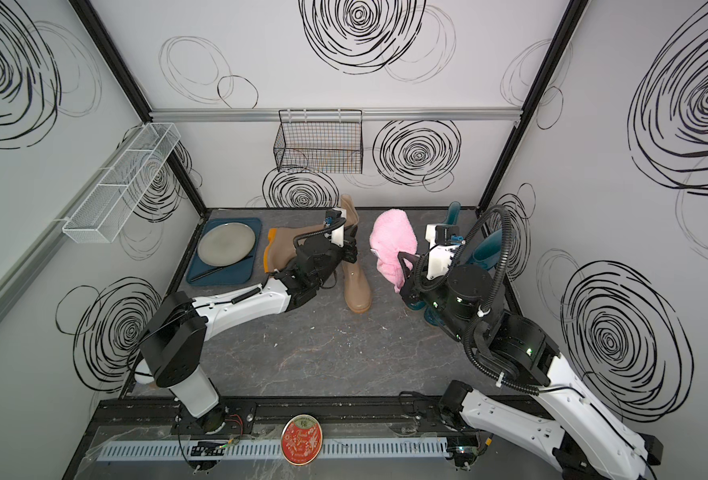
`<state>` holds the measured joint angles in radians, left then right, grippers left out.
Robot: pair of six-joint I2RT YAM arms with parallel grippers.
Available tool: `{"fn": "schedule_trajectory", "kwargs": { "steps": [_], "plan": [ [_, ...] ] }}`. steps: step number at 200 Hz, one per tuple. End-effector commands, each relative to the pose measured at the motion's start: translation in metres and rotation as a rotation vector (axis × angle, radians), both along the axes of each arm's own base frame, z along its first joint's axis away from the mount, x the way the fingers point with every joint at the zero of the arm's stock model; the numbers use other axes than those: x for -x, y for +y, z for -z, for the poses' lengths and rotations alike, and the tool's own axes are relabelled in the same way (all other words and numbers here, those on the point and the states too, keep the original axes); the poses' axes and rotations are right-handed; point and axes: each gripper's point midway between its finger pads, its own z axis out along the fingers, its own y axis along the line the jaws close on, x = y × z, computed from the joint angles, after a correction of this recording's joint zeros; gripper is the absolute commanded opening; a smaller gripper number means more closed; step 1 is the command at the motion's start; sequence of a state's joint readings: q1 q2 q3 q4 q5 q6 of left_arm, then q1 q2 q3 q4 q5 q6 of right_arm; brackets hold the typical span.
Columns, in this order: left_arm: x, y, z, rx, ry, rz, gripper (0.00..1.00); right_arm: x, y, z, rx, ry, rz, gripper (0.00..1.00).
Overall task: Wipe the rubber boots with a cloth
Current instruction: Place the rubber boot at the center of the board.
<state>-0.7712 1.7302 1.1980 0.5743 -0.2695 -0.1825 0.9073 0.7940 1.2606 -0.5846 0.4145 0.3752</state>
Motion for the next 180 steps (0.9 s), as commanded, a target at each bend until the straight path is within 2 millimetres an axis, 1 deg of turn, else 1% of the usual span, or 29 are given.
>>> {"fn": "schedule_trajectory", "kwargs": {
  "steps": [1, 23, 49, 70, 86, 100, 115, 132, 164, 180],
  "plan": [
    [0.003, -0.006, -0.081, 0.143, -0.198, 0.052, 0.0, -0.004, -0.007, -0.022, -0.029, -0.068, 0.038, 0.0],
    [-0.007, -0.01, -0.068, 0.113, -0.184, 0.053, 0.0, -0.007, -0.002, -0.018, -0.014, -0.068, 0.033, 0.0],
    [-0.02, -0.007, -0.049, 0.087, -0.157, 0.021, 0.0, -0.01, 0.004, -0.012, 0.005, -0.057, 0.025, 0.0],
    [-0.025, -0.012, -0.033, 0.075, -0.134, 0.024, 0.0, -0.011, 0.006, -0.007, 0.012, -0.053, 0.022, 0.0],
    [-0.03, -0.009, -0.026, 0.069, -0.127, -0.002, 0.0, -0.011, 0.007, -0.004, 0.017, -0.047, 0.017, 0.0],
    [-0.032, -0.003, -0.023, 0.072, -0.131, -0.022, 0.0, -0.011, 0.008, -0.001, 0.022, -0.039, 0.015, 0.0],
    [-0.032, -0.001, -0.018, 0.07, -0.124, -0.023, 0.0, -0.011, 0.008, 0.001, 0.023, -0.036, 0.016, 0.0],
    [-0.032, -0.001, -0.008, 0.06, -0.107, -0.026, 0.0, -0.012, 0.009, 0.004, 0.027, -0.029, 0.013, 0.0],
    [-0.035, 0.008, 0.01, 0.06, -0.064, -0.057, 0.0, -0.012, 0.014, 0.008, 0.032, -0.012, -0.003, 0.0],
    [-0.036, 0.01, 0.012, 0.063, -0.05, -0.058, 0.24, -0.012, 0.016, 0.01, 0.036, -0.004, -0.01, 0.0]
  ]
}}
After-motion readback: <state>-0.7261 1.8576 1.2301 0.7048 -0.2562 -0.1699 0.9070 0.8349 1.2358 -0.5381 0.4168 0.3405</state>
